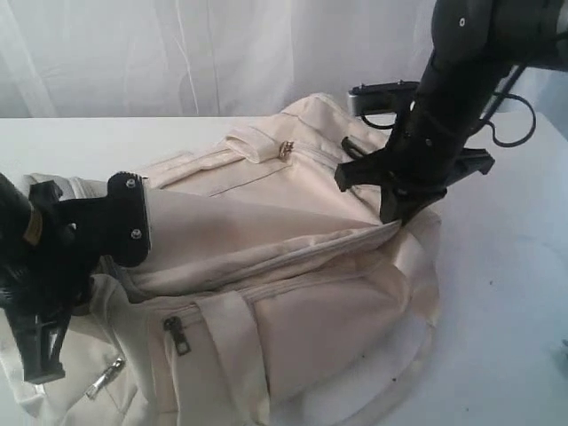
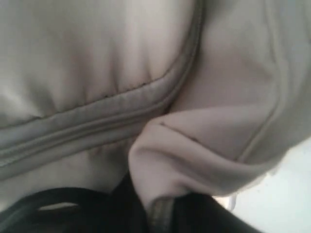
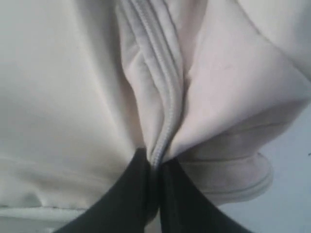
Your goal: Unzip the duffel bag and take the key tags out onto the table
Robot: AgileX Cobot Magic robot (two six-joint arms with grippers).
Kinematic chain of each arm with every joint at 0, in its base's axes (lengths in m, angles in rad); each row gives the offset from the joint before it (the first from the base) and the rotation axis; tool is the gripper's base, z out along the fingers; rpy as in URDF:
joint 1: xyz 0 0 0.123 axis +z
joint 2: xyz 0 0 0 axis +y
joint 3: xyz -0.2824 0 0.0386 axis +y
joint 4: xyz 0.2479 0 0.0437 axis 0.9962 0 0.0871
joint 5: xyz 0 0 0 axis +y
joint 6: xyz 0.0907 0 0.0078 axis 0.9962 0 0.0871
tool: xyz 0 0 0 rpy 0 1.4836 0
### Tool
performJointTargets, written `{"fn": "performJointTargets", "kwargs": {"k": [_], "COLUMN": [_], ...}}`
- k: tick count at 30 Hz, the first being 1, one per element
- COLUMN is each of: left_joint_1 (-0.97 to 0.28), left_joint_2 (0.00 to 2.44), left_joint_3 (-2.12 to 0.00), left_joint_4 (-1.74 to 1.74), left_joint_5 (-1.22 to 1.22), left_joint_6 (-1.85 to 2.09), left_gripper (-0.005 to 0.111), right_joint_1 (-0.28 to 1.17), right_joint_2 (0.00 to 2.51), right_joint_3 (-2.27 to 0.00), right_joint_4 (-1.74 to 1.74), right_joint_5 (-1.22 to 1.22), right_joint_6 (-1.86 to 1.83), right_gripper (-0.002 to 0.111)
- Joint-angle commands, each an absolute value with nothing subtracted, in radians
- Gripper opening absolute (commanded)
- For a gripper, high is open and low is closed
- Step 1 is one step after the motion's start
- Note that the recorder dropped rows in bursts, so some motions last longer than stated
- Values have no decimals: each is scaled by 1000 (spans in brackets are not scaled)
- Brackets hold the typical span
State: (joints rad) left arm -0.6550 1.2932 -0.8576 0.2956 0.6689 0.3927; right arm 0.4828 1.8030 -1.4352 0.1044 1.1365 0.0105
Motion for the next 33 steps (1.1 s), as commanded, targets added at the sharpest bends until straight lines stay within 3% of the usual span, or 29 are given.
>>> {"fn": "performJointTargets", "kwargs": {"k": [1, 6, 13, 15, 19, 25, 33], "left_joint_1": [-651, -651, -651, -651, -651, -651, -651], "left_joint_2": [1298, 1270, 1234, 1227, 1222, 1222, 1222], "left_joint_3": [-832, -843, -851, -851, -851, -851, -851], "left_joint_4": [489, 457, 391, 367, 318, 257, 247], "left_joint_5": [745, 722, 727, 727, 726, 729, 725], "left_joint_6": [231, 197, 197, 197, 197, 197, 202], "left_gripper": [0, 0, 0, 0, 0, 0, 0], "right_joint_1": [468, 468, 468, 468, 470, 528, 702], "right_joint_2": [1740, 1718, 1711, 1708, 1708, 1737, 1899], "right_joint_3": [-1347, -1378, -1509, -1551, -1625, -1639, -1645], "right_joint_4": [-13, 0, 0, 0, 68, 329, -81], "right_joint_5": [1221, 1221, 1221, 1221, 1128, 823, 583], "right_joint_6": [-24, -66, -93, -93, -165, -582, -624], "right_gripper": [0, 6, 53, 60, 61, 60, 56]}}
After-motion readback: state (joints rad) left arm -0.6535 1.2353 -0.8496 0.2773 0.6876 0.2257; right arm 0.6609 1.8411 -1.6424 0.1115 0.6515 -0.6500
